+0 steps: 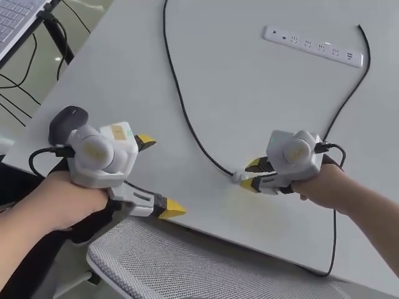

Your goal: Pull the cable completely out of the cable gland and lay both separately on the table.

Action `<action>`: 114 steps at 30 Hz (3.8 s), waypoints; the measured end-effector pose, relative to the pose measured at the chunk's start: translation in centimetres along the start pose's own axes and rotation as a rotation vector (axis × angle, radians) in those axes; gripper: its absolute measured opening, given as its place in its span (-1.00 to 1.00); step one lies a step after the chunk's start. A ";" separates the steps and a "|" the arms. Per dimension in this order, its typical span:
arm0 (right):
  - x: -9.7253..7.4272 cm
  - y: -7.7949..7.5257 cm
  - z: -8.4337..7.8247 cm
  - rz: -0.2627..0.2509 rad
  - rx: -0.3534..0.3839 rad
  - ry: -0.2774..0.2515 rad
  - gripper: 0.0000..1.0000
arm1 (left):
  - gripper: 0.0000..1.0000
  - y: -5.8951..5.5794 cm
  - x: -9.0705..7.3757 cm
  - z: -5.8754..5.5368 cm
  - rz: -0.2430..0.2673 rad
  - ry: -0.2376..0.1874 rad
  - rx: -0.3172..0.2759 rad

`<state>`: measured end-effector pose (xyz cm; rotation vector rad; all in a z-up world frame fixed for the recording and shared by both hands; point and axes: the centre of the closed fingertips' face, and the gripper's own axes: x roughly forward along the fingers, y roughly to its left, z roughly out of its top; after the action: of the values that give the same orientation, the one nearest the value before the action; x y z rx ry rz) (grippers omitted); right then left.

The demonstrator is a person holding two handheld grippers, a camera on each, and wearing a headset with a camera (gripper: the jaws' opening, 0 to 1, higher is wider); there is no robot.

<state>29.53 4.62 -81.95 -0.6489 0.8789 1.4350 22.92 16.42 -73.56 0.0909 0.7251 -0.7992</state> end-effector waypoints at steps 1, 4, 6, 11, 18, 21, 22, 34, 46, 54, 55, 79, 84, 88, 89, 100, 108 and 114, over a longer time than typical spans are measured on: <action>0.0 0.0 0.0 0.001 -0.003 0.000 -0.65 | 0.89 0.0 0.0 0.0 -0.002 -0.001 0.000; 0.2 0.0 0.1 0.005 -0.014 0.003 -0.70 | 0.89 -0.1 0.0 0.2 -0.004 -0.002 0.001; 0.3 0.0 0.1 0.008 -0.015 0.003 -0.72 | 0.89 -0.1 0.0 0.2 -0.005 -0.004 0.000; 0.4 0.2 0.1 0.017 -0.024 0.009 -0.81 | 0.88 -0.3 -0.1 0.2 -0.009 -0.002 -0.005; 0.4 0.3 0.0 0.016 -0.048 0.014 -0.83 | 0.87 -0.4 -0.2 0.6 -0.009 -0.011 -0.009; 0.4 0.5 0.0 0.008 -0.094 0.015 -0.84 | 0.86 -0.5 -0.2 0.6 -0.012 -0.014 -0.011; 0.4 0.6 0.0 0.006 -0.091 0.017 -0.84 | 0.86 -0.5 -0.2 0.6 -0.014 -0.011 -0.010; -1.3 1.2 1.2 -0.006 -0.065 0.004 -0.86 | 0.86 -1.0 0.4 1.9 -0.037 -0.025 0.021; -4.0 2.2 2.8 -0.028 -0.024 -0.007 -0.86 | 0.83 -1.9 0.4 4.3 -0.073 -0.051 0.057; -5.8 3.0 3.8 -0.038 -0.008 -0.023 -0.86 | 0.82 -2.4 0.7 6.1 -0.098 -0.083 0.079; -6.0 3.2 3.9 -0.038 -0.006 -0.025 -0.86 | 0.82 -2.6 0.7 6.2 -0.101 -0.084 0.085; -9.0 7.0 6.1 -0.016 -0.044 -0.041 -0.86 | 0.66 -5.4 2.5 8.7 -0.226 -0.135 0.104; -9.5 7.3 6.2 -0.015 -0.058 -0.036 -0.87 | 0.58 -5.7 3.2 9.2 -0.249 -0.140 0.101; -9.9 7.4 6.4 -0.015 -0.071 -0.036 -0.87 | 0.49 -5.9 3.7 9.0 -0.268 -0.132 0.100; -9.9 7.4 6.4 -0.016 -0.073 -0.036 -0.87 | 0.46 -6.0 3.9 9.1 -0.284 -0.135 0.074; -10.3 7.5 7.0 -0.027 -0.107 -0.041 -0.87 | -0.04 -7.1 4.4 9.2 -0.368 -0.121 0.057; -10.5 7.5 6.9 -0.024 -0.127 -0.034 -0.87 | -0.30 -7.9 4.6 9.0 -0.413 -0.106 0.055; -10.5 7.3 7.2 -0.016 -0.138 -0.042 -0.87 | -0.44 -8.1 4.7 9.1 -0.434 -0.116 0.055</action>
<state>23.88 5.12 -68.39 -0.7244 0.7447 1.4985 24.68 4.69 -68.02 -0.0664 0.6204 -1.2286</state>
